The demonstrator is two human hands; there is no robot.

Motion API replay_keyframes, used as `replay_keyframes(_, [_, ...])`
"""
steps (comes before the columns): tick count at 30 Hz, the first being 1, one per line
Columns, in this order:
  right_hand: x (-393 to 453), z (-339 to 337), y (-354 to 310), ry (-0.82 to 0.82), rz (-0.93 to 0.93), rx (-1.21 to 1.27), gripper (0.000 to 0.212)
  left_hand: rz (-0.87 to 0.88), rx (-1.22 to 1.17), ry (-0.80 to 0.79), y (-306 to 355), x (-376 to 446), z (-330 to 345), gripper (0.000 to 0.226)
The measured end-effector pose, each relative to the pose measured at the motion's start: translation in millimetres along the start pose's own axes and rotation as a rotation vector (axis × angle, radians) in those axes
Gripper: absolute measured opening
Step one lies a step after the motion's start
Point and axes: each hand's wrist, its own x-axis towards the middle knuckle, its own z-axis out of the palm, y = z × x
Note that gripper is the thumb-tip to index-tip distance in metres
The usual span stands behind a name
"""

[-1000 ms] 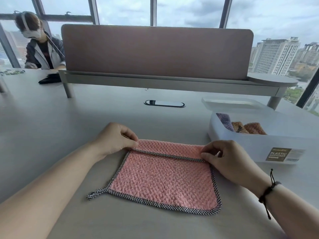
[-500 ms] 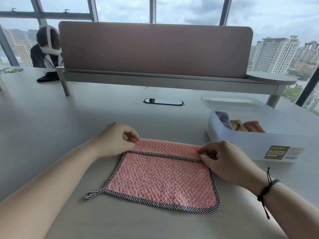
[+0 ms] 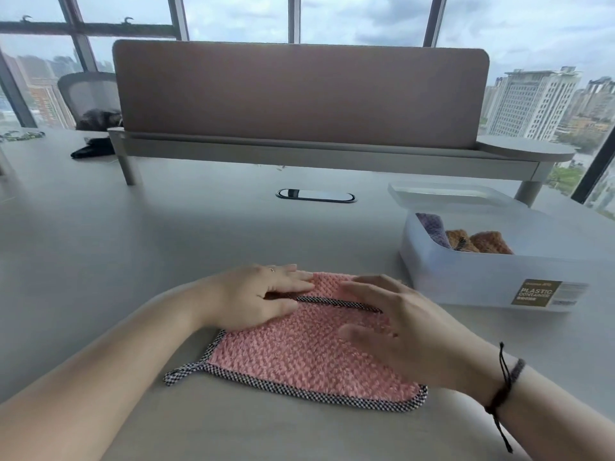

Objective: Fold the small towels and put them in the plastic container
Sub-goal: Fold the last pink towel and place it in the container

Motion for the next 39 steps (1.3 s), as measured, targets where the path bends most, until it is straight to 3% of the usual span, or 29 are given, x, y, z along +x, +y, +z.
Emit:
replay_keyframes(3, [0.9,1.9,0.3,-0.11,-0.014,-0.096,0.084,-0.017,0.057,-0.075,5.1,-1.5,-1.6,0.053])
replay_keyframes(9, [5.4,-5.5,15.1,0.076,-0.101,-0.192,0.058,-0.051,0.125,-0.129,8.0,1.8,4.6,0.067])
replay_keyframes(12, [2.0,-11.4,15.3,0.121,-0.093,-0.073,0.047,-0.049,0.128,-0.043,7.7,4.2,7.3,0.065])
replay_keyframes(15, [-2.0,-15.9,8.9,0.027,-0.131,0.091,0.044,-0.01,0.118,0.098,7.8,3.5,4.4,0.057])
replay_keyframes(19, [-2.0,-11.6,1.4,-0.098,-0.184,0.084,0.034,0.056,-0.032,0.296,14.4,-2.4,-2.7,0.024])
replay_keyframes(23, [-2.5,-8.1,-1.9,-0.086,-0.239,0.131,0.012,0.082,-0.181,0.12,38.7,-12.9,-6.9,0.034])
replay_keyframes(28, [-4.7,-2.9,-15.1,-0.042,-0.244,0.147,0.01,0.079,-0.161,-0.14,70.0,-21.8,-3.4,0.043])
replay_keyframes(33, [-4.1,-5.4,-11.6,-0.035,-0.158,0.25,0.016,0.054,-0.1,-0.08,65.5,-21.5,-4.4,0.011])
replay_keyframes(35, [-5.8,-9.4,-10.3,-0.069,-0.12,0.309,0.022,0.01,-0.133,-0.062,57.9,-21.8,-8.9,0.014])
replay_keyframes(37, [-9.1,-11.8,-7.9,-0.106,-0.108,0.232,0.045,-0.026,-0.17,-0.055,51.7,-21.4,-13.2,0.022])
replay_keyframes(39, [-11.7,-15.0,-8.6,-0.079,-0.145,0.1,0.042,-0.038,-0.213,-0.055,44.6,-20.7,-16.9,0.022])
